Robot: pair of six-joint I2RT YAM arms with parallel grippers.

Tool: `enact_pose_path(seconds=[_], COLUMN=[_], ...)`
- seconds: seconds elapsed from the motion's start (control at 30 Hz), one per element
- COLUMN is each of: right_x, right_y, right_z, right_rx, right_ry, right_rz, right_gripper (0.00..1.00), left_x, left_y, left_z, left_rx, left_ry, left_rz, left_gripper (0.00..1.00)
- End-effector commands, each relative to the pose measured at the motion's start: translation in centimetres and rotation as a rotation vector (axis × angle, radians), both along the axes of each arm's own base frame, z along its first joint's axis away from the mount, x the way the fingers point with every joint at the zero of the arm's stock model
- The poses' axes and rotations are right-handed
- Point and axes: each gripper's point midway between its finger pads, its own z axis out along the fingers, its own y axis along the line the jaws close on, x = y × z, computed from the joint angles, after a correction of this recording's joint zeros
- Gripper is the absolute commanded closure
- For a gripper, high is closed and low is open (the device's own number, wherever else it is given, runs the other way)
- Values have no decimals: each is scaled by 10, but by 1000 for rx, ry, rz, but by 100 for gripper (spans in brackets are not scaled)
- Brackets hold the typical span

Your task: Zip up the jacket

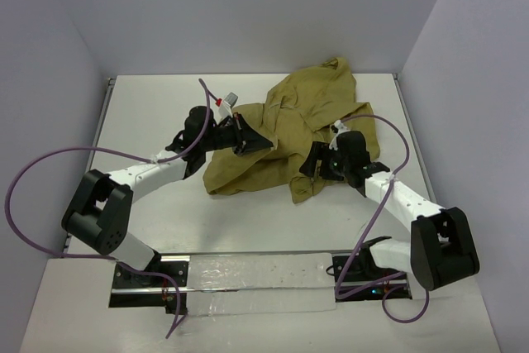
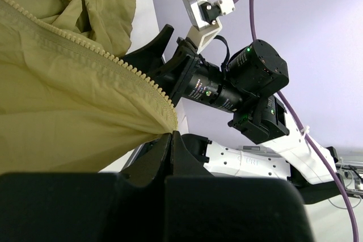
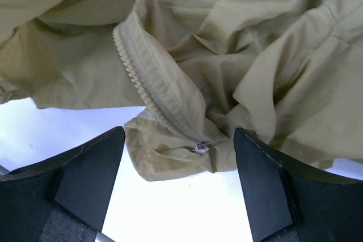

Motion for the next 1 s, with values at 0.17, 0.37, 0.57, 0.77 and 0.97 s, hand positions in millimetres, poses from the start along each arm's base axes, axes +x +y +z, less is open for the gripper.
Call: enact_pose_path(seconds=[0.17,0.37,0.57,0.77,0.97], right_x=[13,5,-6,-16,-18], right_y=[23,28,27,30,34], right_z=[13,13,16,13,14], right_rx=[106,123,124,123,124], right_ry=[-71,-66,-76,-56,-60], right_rz=[83,125,148,174,194], right_gripper=[15,16,21,32,51], left_x=[4,3,2,3,2], left_y=[-11,-12,-14,-16,-18], left_z=[19,20,19,18,17], left_rx=[-24,-27,-27,-26,-24], left_ry=[-60,-61,-56,-55,-53], left_rz=[-13,-22,-26,-31,-35], left_gripper=[100,100,100,100,100])
